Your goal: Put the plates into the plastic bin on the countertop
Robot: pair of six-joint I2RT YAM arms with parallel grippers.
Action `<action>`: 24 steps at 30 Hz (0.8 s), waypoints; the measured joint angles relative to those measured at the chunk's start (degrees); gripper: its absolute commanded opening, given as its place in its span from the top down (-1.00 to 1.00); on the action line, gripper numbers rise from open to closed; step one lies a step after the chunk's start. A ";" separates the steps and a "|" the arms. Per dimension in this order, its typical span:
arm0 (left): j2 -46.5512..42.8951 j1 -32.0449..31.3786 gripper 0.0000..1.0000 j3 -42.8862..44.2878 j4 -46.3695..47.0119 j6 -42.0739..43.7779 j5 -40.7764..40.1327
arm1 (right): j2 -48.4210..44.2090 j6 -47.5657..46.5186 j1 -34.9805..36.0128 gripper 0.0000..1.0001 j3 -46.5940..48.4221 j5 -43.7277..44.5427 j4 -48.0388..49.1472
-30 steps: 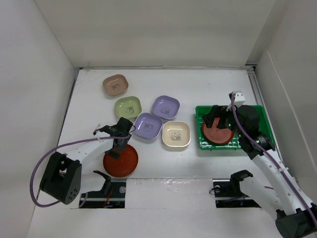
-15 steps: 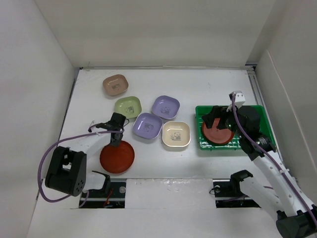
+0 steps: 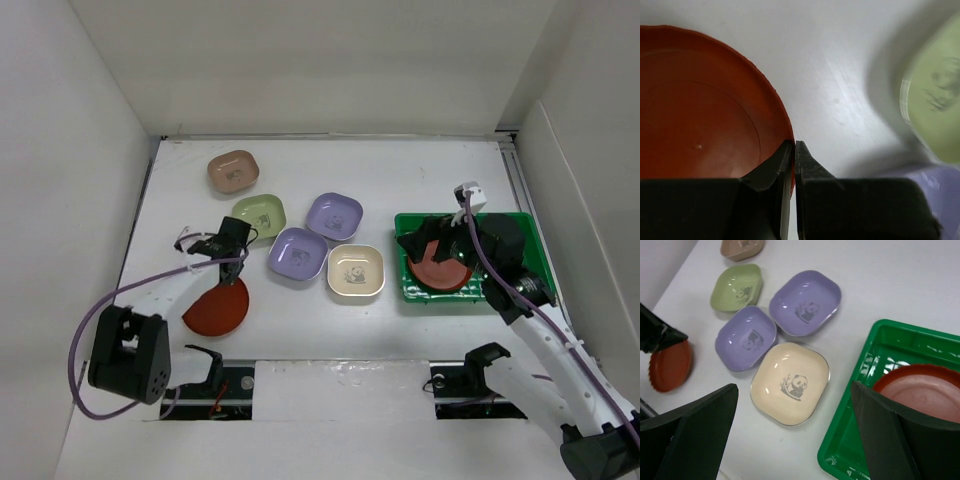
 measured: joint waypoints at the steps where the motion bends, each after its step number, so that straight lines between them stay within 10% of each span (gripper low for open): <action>1: -1.68 -0.66 1.00 0.79 -0.24 1.84 -0.33 | 0.02 -0.02 0.57 -1.00 0.00 -0.48 0.66; 14: -11.58 -2.10 1.00 14.19 11.37 32.96 18.67 | 6.05 0.07 6.05 -1.00 2.58 -1.60 4.24; 24: -11.43 -2.21 1.00 18.03 10.97 35.23 24.30 | 9.92 1.25 12.72 -1.00 3.32 -4.33 16.06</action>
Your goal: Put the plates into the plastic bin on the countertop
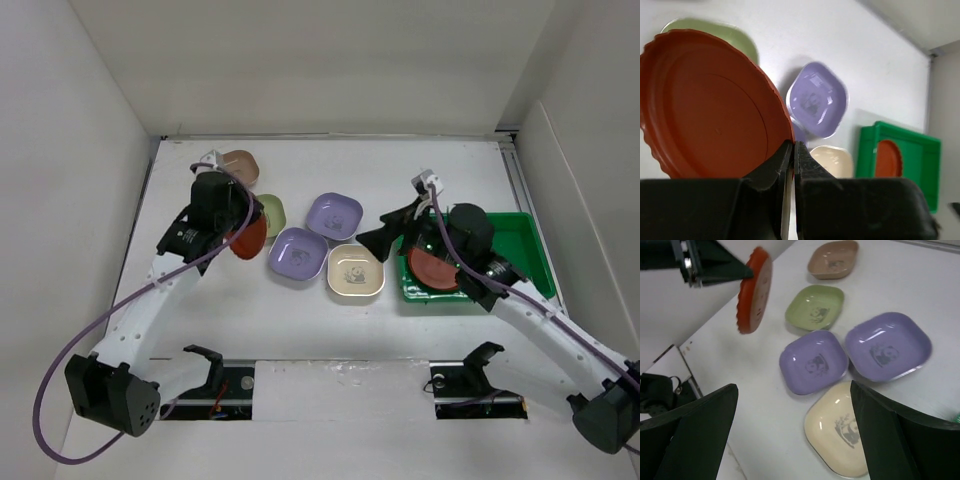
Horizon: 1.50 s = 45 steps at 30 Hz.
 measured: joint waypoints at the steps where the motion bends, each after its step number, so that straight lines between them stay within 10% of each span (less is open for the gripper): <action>1: 0.33 0.00 1.00 1.57 -0.02 -0.55 0.17 | 1.11 0.02 1.33 -1.00 -0.04 -0.07 1.66; 12: 7.65 0.00 1.00 10.54 4.74 -7.69 2.56 | 16.74 1.75 10.88 -0.97 -3.85 4.94 23.80; 29: 10.08 0.00 1.00 11.34 5.53 -8.79 3.23 | 43.91 -1.16 19.02 -0.85 18.67 9.94 29.62; 45: 8.83 0.00 1.00 11.85 3.69 -7.41 2.14 | 48.78 -2.45 22.16 0.14 26.62 28.46 25.31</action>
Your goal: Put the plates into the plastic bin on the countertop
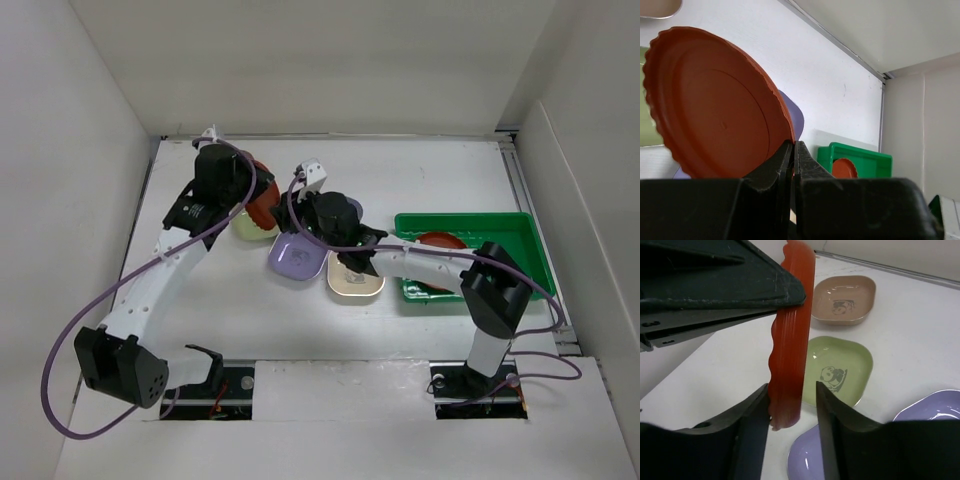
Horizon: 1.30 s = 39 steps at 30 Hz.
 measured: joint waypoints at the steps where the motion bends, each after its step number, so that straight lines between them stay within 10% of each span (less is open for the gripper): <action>1: -0.15 0.00 1.00 0.00 -0.02 0.00 -0.09 | 0.15 0.04 0.04 0.14 0.13 0.37 -0.02; 10: -1.25 0.00 1.00 0.09 -1.01 0.00 0.28 | 1.70 -0.31 0.59 1.00 1.62 2.32 -0.35; 14: -1.60 0.04 1.00 0.09 -1.01 0.04 0.35 | 1.75 -0.35 0.63 1.00 1.90 2.80 -0.39; 19: -1.92 0.02 0.10 0.20 -0.98 0.59 1.44 | 1.68 -0.35 0.63 1.00 1.75 3.37 -0.96; 29: -3.82 0.02 -0.99 0.72 0.59 1.42 2.69 | -3.08 -0.28 0.63 1.00 -2.73 9.05 -5.03; 39: -7.41 0.02 -0.99 2.25 -3.06 3.63 -3.78 | -34.71 11.08 -12.00 1.00 -23.74 14.97 -18.03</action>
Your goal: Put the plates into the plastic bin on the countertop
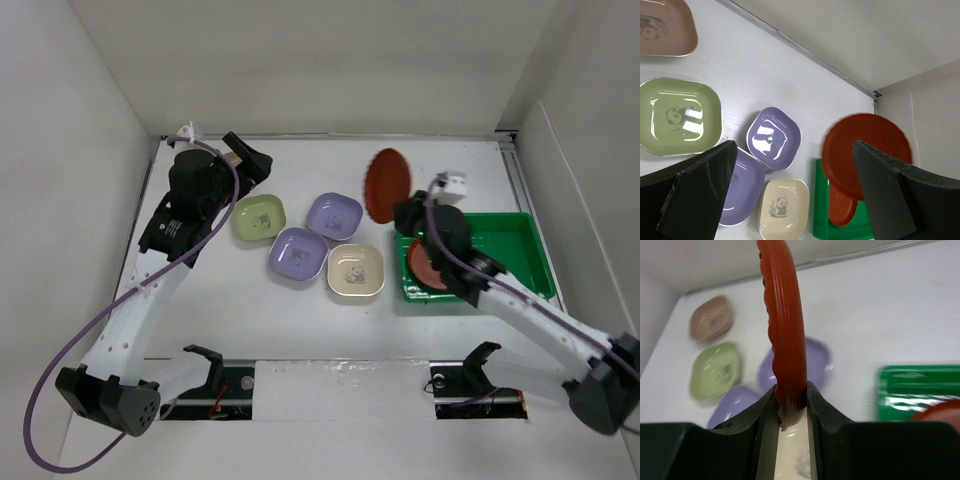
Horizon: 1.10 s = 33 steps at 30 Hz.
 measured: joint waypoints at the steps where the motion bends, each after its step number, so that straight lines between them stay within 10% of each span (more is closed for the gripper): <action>1: -0.63 0.00 -0.99 -0.44 0.02 0.15 -0.26 | -4.57 1.22 -3.28 1.00 -2.86 -0.22 -1.44; 8: -1.31 0.00 -0.99 -5.64 1.16 1.73 2.45 | -32.68 5.79 -23.93 1.00 -13.07 -6.23 -15.72; 16: 0.96 0.00 -0.99 -8.85 1.95 2.84 6.67 | -37.59 6.75 -41.64 1.00 -15.78 -19.26 -26.12; 33: -1.33 0.00 -0.99 -11.47 1.99 4.92 6.93 | -32.70 3.96 -45.38 1.00 -17.66 -37.57 -37.09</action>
